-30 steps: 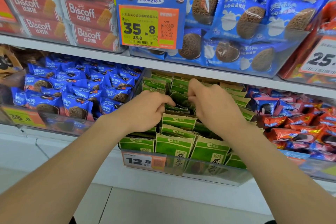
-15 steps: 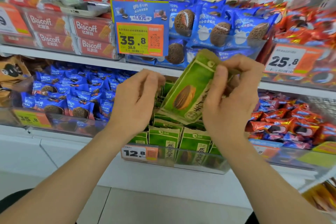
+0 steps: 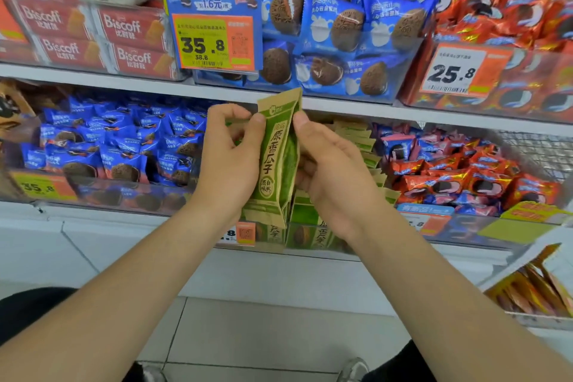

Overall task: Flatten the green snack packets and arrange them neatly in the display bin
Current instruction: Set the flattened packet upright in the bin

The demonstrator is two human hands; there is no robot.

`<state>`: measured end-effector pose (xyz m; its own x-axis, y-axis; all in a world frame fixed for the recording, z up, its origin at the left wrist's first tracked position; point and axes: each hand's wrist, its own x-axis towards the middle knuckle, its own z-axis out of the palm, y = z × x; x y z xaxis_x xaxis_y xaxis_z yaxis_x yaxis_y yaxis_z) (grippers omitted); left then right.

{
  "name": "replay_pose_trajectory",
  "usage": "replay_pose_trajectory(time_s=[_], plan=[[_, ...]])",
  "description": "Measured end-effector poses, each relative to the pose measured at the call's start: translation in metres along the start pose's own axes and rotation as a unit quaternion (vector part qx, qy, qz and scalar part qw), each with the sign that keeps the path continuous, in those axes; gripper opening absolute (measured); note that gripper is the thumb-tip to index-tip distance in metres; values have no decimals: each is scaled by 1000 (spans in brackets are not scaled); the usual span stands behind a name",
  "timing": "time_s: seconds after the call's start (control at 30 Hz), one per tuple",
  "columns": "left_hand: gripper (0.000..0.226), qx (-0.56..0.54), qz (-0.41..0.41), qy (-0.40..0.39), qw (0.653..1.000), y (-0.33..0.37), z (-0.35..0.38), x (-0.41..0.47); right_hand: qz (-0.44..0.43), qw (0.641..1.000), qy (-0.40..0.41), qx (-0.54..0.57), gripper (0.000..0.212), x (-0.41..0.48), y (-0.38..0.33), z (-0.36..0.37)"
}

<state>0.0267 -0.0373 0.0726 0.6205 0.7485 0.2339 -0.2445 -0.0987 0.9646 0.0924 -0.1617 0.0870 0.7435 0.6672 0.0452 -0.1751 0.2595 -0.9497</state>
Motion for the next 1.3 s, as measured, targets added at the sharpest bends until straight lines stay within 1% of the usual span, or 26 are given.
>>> replay_pose_trajectory(time_s=[0.07,0.13,0.17,0.2,0.27,0.3,0.33,0.4,0.57,0.63,0.73,0.8,0.87,0.9,0.93,0.97,1.03,1.07,1.1,1.17,1.23,1.3], plan=[[27,37,17,-23,999,1,2,-2,46,999,-8,14,30,-1,-2,-4],[42,31,5,-61,998,4,5,-8,46,999,25,-6,31,-1,-3,-6],[47,29,-1,-82,996,5,6,-10,12,998,55,-39,30,-1,-3,-7],[49,35,2,-104,994,7,7,-13,-47,991,82,-98,30,0,-2,-9],[49,44,10,-147,988,10,6,-14,-172,951,107,-235,30,3,-1,-13],[46,34,6,-167,985,12,4,-15,-201,937,105,-264,31,3,-1,-14],[40,17,-3,-181,983,12,3,-14,-201,939,100,-262,33,2,-2,-14],[30,1,-23,-199,980,10,0,-15,-175,949,105,-242,38,1,-3,-15],[30,42,1,-224,974,7,-3,-18,-103,977,101,-157,40,-1,-3,-14],[29,50,4,-227,972,8,-4,-17,-77,983,91,-138,42,-3,-4,-14],[26,50,1,-211,976,8,-6,-16,-78,981,71,-161,39,-6,-7,-13],[24,45,-7,-189,981,8,-8,-14,-97,966,45,-236,32,-8,-10,-11],[25,18,-31,-157,987,10,-10,-11,-109,933,18,-343,27,-10,-10,-12],[25,-6,-55,-139,989,11,-10,-10,-103,918,4,-383,28,-11,-10,-11],[24,-34,-80,-124,988,12,-11,-10,-84,913,-12,-398,31,-12,-8,-11],[23,-61,-104,-111,987,14,-12,-9,-54,920,-30,-387,34,-12,-6,-11],[23,-115,-142,-93,979,16,-14,-9,0,950,-52,-308,36,-14,-5,-10],[25,-133,-155,-91,975,16,-14,-10,6,961,-40,-273,35,-14,-6,-9],[28,-127,-162,-89,975,15,-15,-10,-3,967,-17,-254,36,-15,-7,-9],[34,-63,-143,-88,984,14,-17,-13,-42,968,29,-244,45,-15,-9,-9],[34,-4,-98,-110,989,16,-18,-21,-100,949,61,-294,49,-16,-7,-11],[32,15,-68,-149,986,17,-17,-31,-141,921,64,-357,47,-16,-2,-13]])
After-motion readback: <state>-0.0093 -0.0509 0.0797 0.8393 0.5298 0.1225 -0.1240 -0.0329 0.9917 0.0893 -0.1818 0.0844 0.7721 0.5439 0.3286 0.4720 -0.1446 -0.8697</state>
